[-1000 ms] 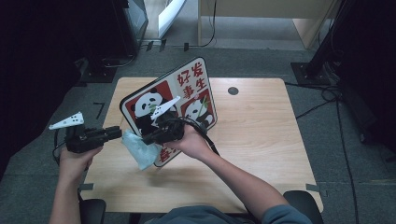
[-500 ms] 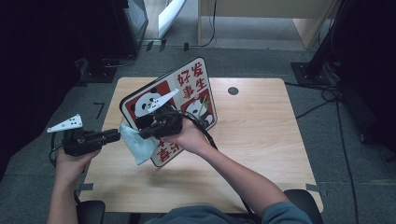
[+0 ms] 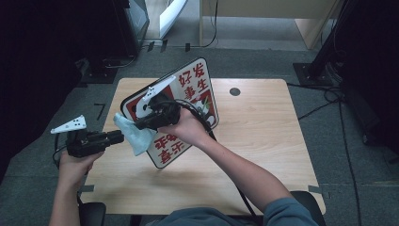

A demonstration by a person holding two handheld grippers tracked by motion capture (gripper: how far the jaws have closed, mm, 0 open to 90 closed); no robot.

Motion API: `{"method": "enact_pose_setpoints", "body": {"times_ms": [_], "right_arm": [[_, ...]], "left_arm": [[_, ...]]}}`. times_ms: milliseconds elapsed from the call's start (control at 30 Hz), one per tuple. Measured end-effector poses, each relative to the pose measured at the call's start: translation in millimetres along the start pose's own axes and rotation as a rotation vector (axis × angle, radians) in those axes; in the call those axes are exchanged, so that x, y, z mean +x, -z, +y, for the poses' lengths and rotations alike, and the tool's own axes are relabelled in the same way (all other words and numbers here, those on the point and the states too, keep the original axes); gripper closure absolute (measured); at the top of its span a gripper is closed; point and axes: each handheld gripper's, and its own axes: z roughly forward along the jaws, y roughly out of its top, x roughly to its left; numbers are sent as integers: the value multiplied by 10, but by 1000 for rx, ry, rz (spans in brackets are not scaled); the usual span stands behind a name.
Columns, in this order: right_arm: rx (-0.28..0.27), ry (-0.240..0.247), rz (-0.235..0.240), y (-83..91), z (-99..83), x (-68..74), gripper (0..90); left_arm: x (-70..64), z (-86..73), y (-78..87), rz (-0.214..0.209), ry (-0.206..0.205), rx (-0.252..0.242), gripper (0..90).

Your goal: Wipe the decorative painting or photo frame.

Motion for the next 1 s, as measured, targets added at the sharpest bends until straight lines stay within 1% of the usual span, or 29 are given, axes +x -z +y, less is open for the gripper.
{"method": "enact_pose_setpoints", "body": {"times_ms": [67,133,200,333,500,633,833,967,1000], "right_arm": [[3,7,-6,21,46,7,888],[-2,9,-3,37,87,6,888],[-3,2,-3,54,124,5,889],[-11,5,0,87,187,8,888],[-22,10,-4,147,272,20,888],[-25,24,-17,203,351,26,888],[-44,45,-37,320,484,44,888],[-58,46,-50,405,566,27,888],[-60,45,-57,423,583,18,888]], "left_arm": [[-3,2,-5,-5,-1,-4,705],[-8,2,-9,-10,-2,-9,704],[-13,3,-10,-12,-2,-13,702],[-33,14,-10,-17,-10,-20,701],[-44,20,-23,-21,-18,-13,701],[-73,30,-41,-23,-19,-23,698],[-151,83,-38,-41,-43,-44,691],[-201,107,-79,-52,-50,-51,685],[-208,114,-91,-53,-54,-46,683]]}}
